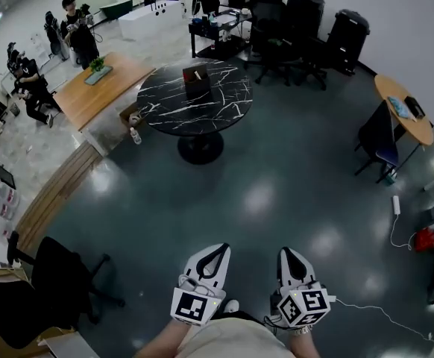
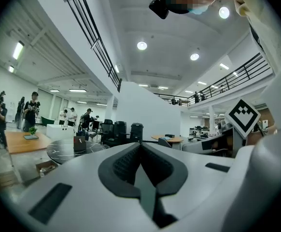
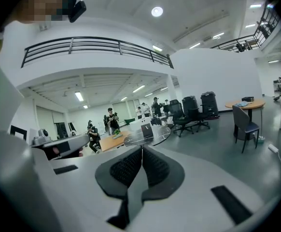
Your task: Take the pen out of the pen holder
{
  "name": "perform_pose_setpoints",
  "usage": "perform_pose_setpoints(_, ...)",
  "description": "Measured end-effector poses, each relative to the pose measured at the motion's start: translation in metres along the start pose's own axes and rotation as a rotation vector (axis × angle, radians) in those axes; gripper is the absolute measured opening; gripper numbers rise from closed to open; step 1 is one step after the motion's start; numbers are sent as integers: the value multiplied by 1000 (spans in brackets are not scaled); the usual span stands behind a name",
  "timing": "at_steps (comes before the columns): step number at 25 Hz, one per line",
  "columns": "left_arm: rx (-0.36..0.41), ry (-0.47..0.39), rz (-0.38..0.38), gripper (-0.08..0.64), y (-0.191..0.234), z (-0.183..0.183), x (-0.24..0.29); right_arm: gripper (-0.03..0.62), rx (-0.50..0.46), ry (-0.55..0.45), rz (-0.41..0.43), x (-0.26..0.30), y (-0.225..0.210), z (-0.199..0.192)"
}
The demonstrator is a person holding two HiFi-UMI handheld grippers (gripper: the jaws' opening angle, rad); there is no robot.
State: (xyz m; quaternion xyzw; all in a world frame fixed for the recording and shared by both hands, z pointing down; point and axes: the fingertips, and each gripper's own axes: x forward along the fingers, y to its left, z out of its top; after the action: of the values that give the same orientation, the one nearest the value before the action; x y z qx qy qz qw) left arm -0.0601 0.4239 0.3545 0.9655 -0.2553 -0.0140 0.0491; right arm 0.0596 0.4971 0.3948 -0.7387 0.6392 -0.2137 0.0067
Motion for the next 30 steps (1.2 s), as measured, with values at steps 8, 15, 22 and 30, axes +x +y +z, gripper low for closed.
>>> perform_pose_setpoints(8,21,-49,-40,12,82,18,37,18,13,-16,-14,81,33,20)
perform_pose_setpoints(15,5,-46,12,11,143,28,48,18,12,-25,37,131,64,37)
perform_pose_setpoints(22,8,-42,52,11,180,22,75,18,-10,20,77,188,58,43)
perform_pose_setpoints(30,47,-9,139,12,231,26,151,18,-8,34,166,286,27,80)
